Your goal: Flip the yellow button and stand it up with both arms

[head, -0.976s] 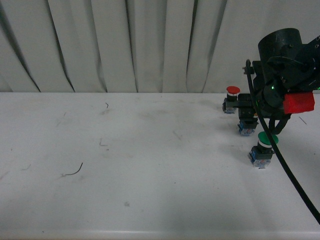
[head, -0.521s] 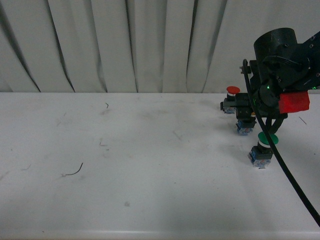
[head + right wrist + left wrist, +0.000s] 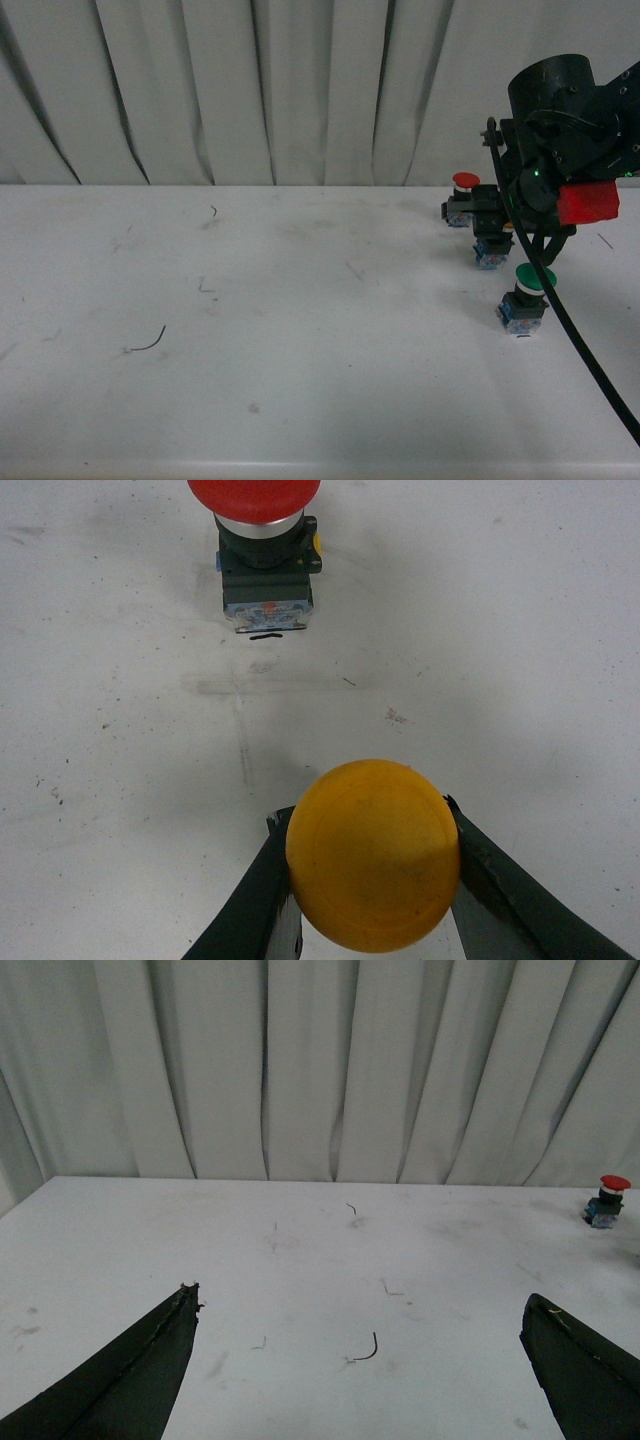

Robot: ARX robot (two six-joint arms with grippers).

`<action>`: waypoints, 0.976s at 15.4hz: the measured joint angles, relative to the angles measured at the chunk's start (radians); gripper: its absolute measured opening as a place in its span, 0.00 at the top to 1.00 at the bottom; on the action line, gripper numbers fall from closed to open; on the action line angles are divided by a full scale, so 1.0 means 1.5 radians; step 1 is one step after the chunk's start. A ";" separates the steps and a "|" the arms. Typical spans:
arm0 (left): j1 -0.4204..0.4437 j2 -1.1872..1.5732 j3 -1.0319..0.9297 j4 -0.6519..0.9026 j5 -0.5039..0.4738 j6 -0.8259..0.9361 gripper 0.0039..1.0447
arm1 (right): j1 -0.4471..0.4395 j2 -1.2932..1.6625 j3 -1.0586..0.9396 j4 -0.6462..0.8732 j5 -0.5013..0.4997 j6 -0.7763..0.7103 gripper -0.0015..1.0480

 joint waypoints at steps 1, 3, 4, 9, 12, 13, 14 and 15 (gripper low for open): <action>0.000 0.000 0.000 0.000 0.000 0.000 0.06 | 0.000 0.000 0.000 0.000 0.000 0.000 0.66; 0.000 0.000 0.000 0.000 0.000 0.000 0.06 | 0.000 0.000 0.000 0.001 -0.003 -0.001 0.48; 0.000 0.000 0.000 0.000 0.000 0.000 0.06 | 0.000 0.008 0.003 0.001 -0.007 0.000 0.16; 0.000 0.000 0.000 0.000 0.000 0.000 0.06 | -0.004 0.005 0.000 0.017 -0.036 0.008 0.06; 0.000 0.000 0.000 0.000 0.000 0.000 0.06 | -0.010 -0.043 -0.048 0.054 -0.073 0.021 0.06; 0.000 0.000 0.000 0.000 0.000 0.000 0.06 | -0.016 -0.081 -0.078 0.081 -0.087 0.024 0.06; 0.000 0.000 0.000 0.000 0.000 0.000 0.06 | -0.026 -0.135 -0.122 0.128 -0.106 0.025 0.06; 0.000 0.000 0.000 0.000 0.000 0.000 0.06 | -0.039 -0.188 -0.170 0.176 -0.124 0.025 0.06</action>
